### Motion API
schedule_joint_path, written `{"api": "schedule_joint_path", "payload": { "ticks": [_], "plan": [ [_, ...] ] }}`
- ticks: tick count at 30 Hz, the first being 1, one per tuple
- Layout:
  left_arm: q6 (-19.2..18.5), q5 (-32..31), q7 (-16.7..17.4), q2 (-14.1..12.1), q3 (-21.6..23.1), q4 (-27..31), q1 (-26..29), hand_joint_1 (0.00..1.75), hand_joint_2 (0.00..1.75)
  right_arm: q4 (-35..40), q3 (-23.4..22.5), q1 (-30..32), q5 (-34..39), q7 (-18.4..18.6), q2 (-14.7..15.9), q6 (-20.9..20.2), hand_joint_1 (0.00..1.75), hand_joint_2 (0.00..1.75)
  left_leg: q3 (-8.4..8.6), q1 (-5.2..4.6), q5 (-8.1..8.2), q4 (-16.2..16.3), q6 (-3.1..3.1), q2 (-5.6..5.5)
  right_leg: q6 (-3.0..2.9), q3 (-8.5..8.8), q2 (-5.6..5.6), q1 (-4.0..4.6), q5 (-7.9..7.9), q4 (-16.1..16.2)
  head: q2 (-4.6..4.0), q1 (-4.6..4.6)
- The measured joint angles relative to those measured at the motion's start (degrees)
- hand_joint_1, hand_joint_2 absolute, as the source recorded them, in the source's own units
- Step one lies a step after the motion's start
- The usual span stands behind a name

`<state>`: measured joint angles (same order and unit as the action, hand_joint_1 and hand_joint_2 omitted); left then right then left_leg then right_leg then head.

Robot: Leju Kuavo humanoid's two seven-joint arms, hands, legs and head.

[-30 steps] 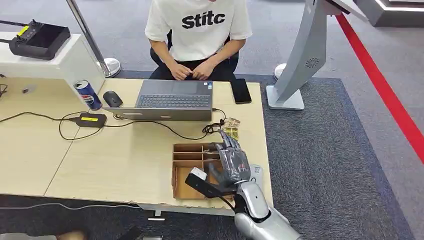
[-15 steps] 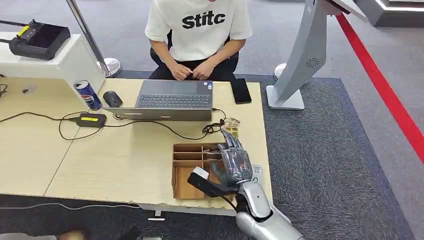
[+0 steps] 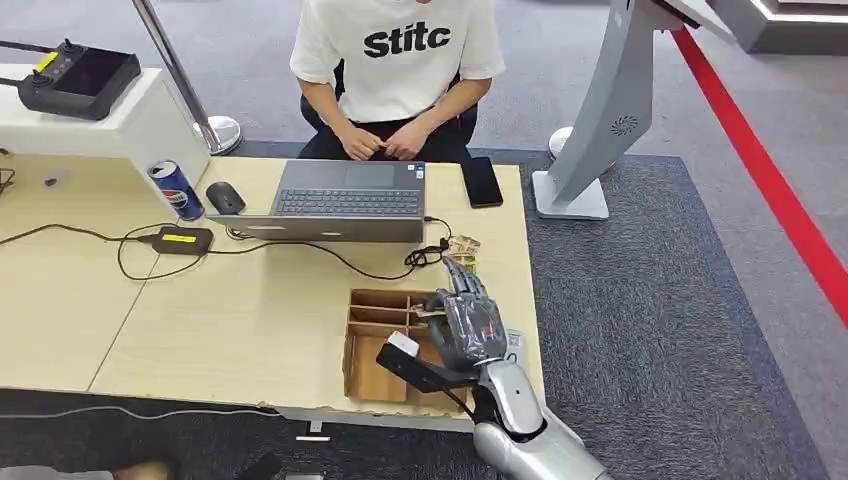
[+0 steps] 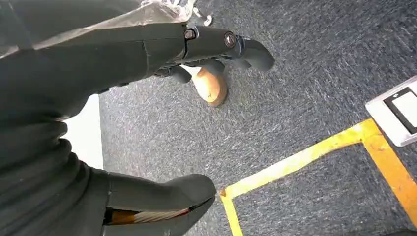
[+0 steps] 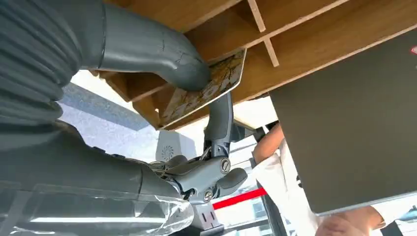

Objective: Pass the card to the sensor for recognition and then transmit it.

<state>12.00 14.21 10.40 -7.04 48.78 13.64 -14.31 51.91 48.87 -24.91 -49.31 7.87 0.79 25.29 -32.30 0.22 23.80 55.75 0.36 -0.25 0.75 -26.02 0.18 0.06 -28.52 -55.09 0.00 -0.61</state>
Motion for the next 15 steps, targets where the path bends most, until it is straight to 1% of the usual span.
{"api": "schedule_joint_path", "payload": {
  "ticks": [9, 15],
  "plan": [
    [-0.13, -0.26, -0.09, 0.00, -0.22, 0.00, 0.09, 0.00, 1.75, 0.09, -0.26, 0.05, 2.12, -0.81, 0.00, -0.48, 1.75, 1.75, 0.00, 0.00, 0.00, 0.00, 0.00, 0.00, 0.00, 0.00, 0.00, 0.00, 0.00, 0.00, 0.00, 0.00],
    [0.13, -0.33, -0.42, 0.00, -0.24, 0.00, 0.47, 0.00, 1.75, 0.50, -0.46, 0.88, 2.80, -1.22, 0.09, 0.83, 1.75, 1.75, 0.00, 0.00, 0.00, 0.00, 0.00, 0.00, 0.00, -0.01, 0.00, 0.00, 0.00, 0.00, 0.00, 0.00]
  ]
}}
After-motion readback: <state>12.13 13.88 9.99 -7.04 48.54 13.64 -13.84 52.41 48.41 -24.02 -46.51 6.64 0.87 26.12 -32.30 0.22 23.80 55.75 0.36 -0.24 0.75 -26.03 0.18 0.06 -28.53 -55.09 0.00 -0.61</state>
